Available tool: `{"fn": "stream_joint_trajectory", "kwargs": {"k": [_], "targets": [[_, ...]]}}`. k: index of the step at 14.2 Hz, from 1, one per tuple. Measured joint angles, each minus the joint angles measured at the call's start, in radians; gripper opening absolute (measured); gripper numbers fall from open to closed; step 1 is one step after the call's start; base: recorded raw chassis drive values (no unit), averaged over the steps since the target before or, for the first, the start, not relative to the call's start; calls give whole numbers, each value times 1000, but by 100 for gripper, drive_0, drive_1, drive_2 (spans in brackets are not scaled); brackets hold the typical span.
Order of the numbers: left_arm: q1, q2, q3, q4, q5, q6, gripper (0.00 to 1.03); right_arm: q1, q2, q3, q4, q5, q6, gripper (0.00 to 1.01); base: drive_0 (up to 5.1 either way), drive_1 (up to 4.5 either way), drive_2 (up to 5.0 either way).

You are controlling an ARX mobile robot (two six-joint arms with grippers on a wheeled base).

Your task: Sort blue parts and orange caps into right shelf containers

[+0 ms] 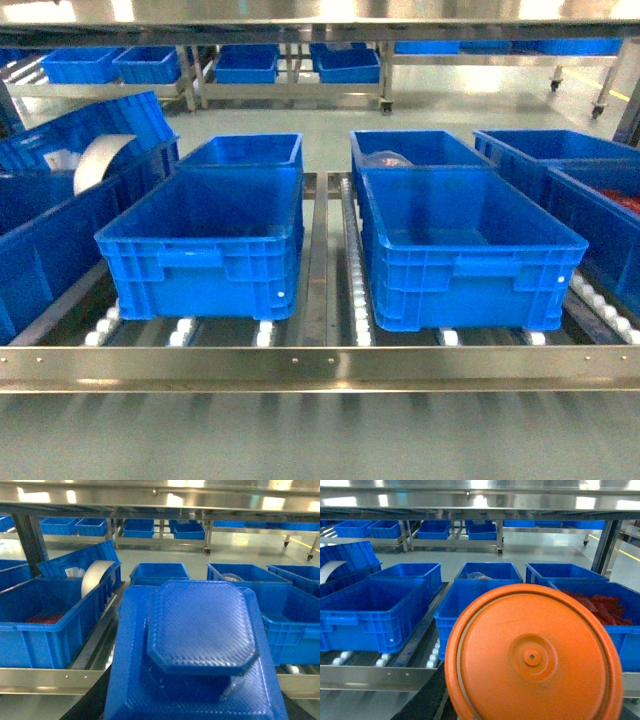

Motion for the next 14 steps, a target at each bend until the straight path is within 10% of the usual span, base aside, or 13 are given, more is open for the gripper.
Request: {"fn": "stream_joint_trajectory", "kwargs": {"k": [14], "targets": [[0, 0, 0, 0, 0, 0, 42, 0, 0, 0, -1, -1, 0, 43, 0, 0, 0]]}}
